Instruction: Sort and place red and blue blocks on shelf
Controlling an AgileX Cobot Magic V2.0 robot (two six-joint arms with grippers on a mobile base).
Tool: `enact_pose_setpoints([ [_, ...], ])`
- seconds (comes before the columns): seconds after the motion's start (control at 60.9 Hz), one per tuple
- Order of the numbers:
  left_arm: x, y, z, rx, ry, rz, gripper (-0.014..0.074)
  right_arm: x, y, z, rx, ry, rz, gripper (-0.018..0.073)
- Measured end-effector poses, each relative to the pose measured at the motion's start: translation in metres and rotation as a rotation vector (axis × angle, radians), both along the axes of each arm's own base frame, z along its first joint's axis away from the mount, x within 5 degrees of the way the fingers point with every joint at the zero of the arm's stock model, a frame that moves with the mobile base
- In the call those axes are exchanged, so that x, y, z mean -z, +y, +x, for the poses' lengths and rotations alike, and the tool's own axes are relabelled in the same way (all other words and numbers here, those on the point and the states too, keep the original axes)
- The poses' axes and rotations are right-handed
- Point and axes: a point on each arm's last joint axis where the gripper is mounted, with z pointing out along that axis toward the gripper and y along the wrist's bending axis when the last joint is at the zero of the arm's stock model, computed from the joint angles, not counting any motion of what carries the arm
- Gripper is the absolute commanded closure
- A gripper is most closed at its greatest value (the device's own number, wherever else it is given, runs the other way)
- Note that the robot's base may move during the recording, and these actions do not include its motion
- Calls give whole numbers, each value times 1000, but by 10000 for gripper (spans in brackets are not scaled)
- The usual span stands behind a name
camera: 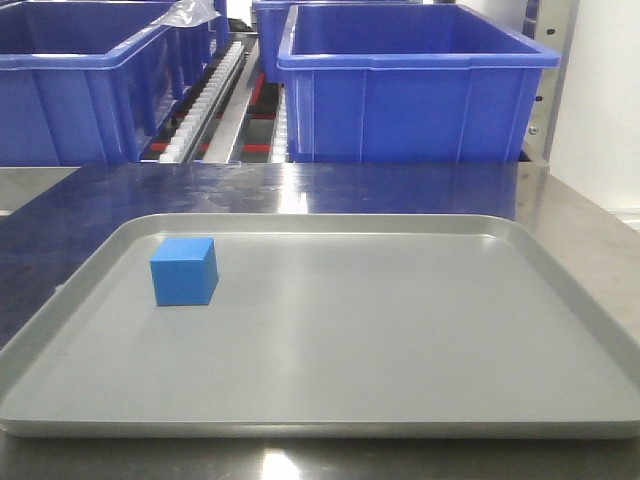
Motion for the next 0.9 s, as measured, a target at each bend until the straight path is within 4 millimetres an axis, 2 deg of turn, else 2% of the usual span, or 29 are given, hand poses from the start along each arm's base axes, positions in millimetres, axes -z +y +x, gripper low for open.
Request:
enact_pose_setpoints([
  [0.164, 0, 0, 0, 0, 0, 0, 463, 12, 0, -11, -1, -5, 15, 509],
  [0.345, 0, 0, 0, 0, 0, 0, 463, 21, 0, -13, 0, 11, 15, 509],
  [0.904, 0, 0, 0, 0, 0, 0, 463, 22, 0, -14, 0, 12, 17, 510],
])
